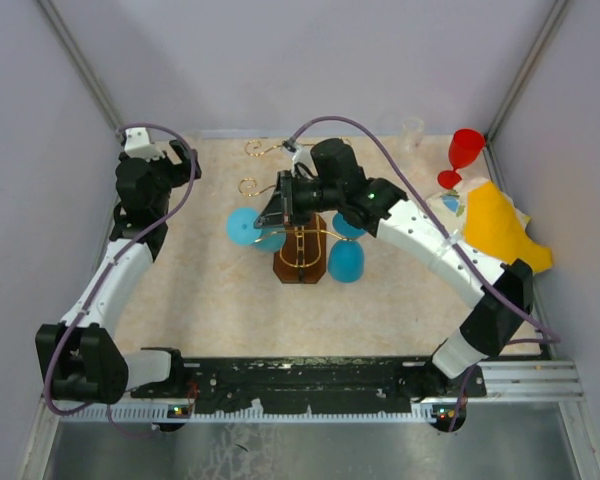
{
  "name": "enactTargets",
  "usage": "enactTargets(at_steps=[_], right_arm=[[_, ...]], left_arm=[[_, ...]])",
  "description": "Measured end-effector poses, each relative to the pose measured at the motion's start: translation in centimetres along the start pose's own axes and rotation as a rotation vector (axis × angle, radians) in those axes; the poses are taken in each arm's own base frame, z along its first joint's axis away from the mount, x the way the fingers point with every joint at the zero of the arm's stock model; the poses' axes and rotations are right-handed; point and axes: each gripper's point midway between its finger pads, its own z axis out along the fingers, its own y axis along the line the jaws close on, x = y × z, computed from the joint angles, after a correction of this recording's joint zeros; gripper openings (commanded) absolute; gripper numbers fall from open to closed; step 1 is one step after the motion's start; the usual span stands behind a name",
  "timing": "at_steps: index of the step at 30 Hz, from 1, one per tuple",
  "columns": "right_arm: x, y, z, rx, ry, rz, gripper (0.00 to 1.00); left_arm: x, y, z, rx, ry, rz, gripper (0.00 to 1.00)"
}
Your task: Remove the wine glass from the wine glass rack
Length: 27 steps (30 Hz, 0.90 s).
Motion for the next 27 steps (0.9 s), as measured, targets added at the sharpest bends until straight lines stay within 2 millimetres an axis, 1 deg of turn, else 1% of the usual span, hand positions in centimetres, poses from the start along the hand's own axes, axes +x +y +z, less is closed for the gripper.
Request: enactTargets(at_steps=[7, 21, 27], right_arm=[[-0.2, 0.1, 0.0, 0.002, -0.008, 0.019, 0.00], [-0.8, -0.7, -0.4, 0.036, -0.026, 0.040, 0.00], [-1.4, -0.1, -0.3, 0.010, -0.044, 0.034, 0.00]], left_arm=[[0.4, 0.1, -0.1, -0.002, 0.018, 0.002, 0.94], [0.2, 0.1, -0.5, -0.003, 0.019, 0.003, 0.94], [0.4, 0.1, -0.5, -0.005, 0.027, 0.004, 0.94]])
